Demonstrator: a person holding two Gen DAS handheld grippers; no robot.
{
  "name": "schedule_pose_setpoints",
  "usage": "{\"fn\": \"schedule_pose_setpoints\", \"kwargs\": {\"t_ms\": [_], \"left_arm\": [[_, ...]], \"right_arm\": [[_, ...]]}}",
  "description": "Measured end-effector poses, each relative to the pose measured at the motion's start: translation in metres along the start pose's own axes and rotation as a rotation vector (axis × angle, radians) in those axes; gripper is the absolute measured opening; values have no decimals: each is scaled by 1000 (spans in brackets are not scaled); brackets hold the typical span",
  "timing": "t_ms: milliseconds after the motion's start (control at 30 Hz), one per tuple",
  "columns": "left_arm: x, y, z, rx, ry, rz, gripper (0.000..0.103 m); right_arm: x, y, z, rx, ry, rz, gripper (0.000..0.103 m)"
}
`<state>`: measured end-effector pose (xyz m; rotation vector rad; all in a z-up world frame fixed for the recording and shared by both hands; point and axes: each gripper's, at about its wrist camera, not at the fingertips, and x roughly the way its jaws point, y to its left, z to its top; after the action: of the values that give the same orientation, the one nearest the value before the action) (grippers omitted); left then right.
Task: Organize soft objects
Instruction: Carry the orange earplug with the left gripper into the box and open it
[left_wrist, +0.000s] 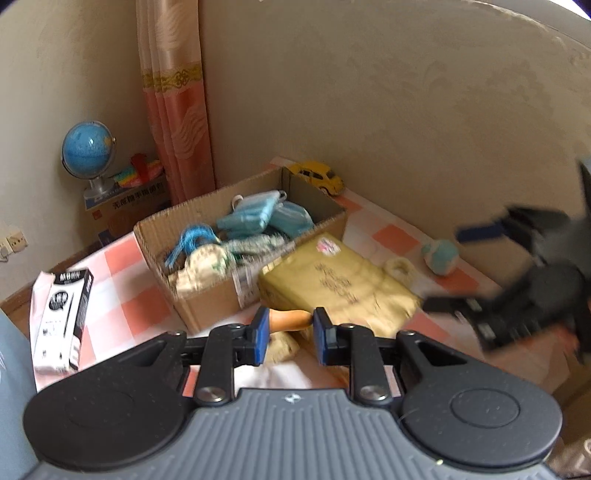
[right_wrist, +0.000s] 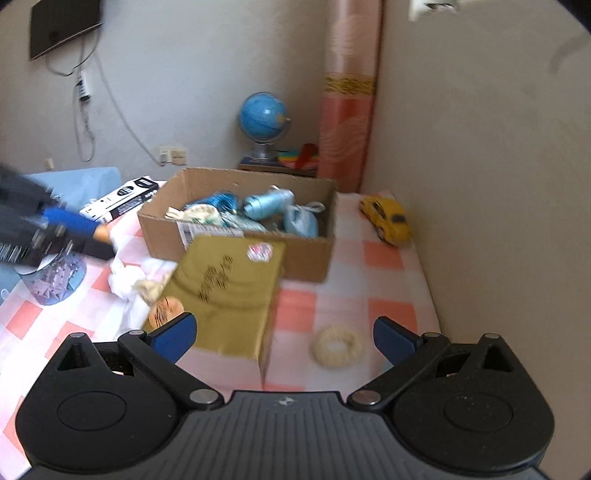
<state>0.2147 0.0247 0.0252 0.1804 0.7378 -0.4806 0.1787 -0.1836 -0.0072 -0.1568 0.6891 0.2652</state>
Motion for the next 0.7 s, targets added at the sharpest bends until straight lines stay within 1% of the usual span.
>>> {"fn": "schedule_pose_setpoints", "kwargs": {"t_ms": [67, 167, 300, 433, 467, 500, 567, 600, 700], "left_arm": [[7, 3, 11, 2, 0, 2, 24], [19, 7, 28, 11, 0, 25, 24], [36, 13, 51, 9, -10, 63, 24], [52, 18, 68, 0, -19, 85, 25], [56, 18, 71, -1, -24, 94, 28], [58, 18, 73, -2, -23, 103, 35], [62, 16, 76, -11, -26, 130, 74], [60, 16, 75, -18, -38, 136, 79], [52, 12, 71, -17, -44, 132, 85]], "right_arm": [[-4, -1, -8, 7, 4, -15, 103], [-8, -4, -16, 14, 8, -38, 103], [-13, -13, -21, 47, 7, -42, 103], [-18, -21, -26, 71, 2, -51, 103], [-19, -23, -27, 76, 0, -55, 103], [-20, -25, -29, 80, -1, -56, 103], [-23, -27, -31, 86, -1, -56, 103], [-24, -29, -32, 88, -2, -59, 103], [-27, -30, -35, 88, -2, -63, 103]]}}
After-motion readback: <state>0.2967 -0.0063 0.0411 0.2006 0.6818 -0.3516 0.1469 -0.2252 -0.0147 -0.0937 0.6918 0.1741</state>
